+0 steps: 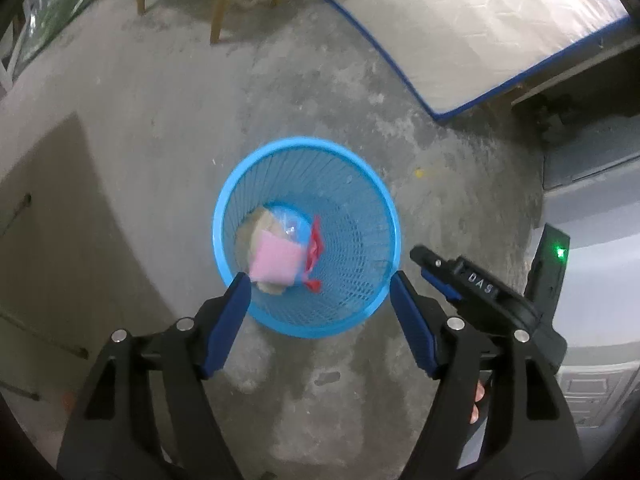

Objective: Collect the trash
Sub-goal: 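Open the left tool over the basket while the right tool releases the wrapper, then move both open tools back toward the table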

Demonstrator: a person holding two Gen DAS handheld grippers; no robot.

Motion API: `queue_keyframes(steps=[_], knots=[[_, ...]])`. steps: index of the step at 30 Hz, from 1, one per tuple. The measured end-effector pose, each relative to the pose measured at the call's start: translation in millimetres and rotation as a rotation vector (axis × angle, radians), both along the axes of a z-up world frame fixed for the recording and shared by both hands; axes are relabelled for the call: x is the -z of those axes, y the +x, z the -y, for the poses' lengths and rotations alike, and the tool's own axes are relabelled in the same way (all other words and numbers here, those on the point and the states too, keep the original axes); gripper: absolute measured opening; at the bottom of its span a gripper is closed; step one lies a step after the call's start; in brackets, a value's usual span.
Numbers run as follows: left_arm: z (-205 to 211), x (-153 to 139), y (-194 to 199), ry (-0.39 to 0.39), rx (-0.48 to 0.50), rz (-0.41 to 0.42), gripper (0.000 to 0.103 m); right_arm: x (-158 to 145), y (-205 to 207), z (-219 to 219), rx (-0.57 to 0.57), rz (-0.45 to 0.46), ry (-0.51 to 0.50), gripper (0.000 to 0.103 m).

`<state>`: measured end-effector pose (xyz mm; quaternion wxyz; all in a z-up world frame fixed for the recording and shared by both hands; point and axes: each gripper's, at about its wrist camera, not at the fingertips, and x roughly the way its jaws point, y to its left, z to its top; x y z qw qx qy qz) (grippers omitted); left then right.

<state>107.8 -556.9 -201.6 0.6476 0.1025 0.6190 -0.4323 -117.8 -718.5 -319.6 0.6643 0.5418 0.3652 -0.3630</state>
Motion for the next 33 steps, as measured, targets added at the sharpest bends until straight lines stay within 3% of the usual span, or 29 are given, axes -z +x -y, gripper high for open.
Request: queue_keyframes(steps=[7, 15, 21, 25, 33], knots=[[-21.4, -41.6, -12.4, -0.08, 0.016, 0.058, 0.07, -35.3, -13.2, -8.3, -0.025, 0.027, -0.076, 0.041], [-95.2, -126.7, -18.5, -0.178, 0.007, 0.213, 0.081, -136.4, -6.0, -71.2, -0.215, 0.063, -0.299, 0.071], [-190.3, -203.6, -23.6, -0.277, -0.06, 0.317, 0.087, -224.1, 8.0, -147.3, -0.374, 0.021, -0.548, 0.094], [-265.4, -231.4, -28.1, -0.317, -0.151, 0.373, 0.089, -268.2, 19.3, -198.7, -0.451, 0.001, -0.691, 0.096], [-428.4, -260.2, -38.3, -0.285, -0.373, 0.536, 0.089, -317.0, 62.7, -302.5, -0.68, -0.032, -0.848, 0.096]])
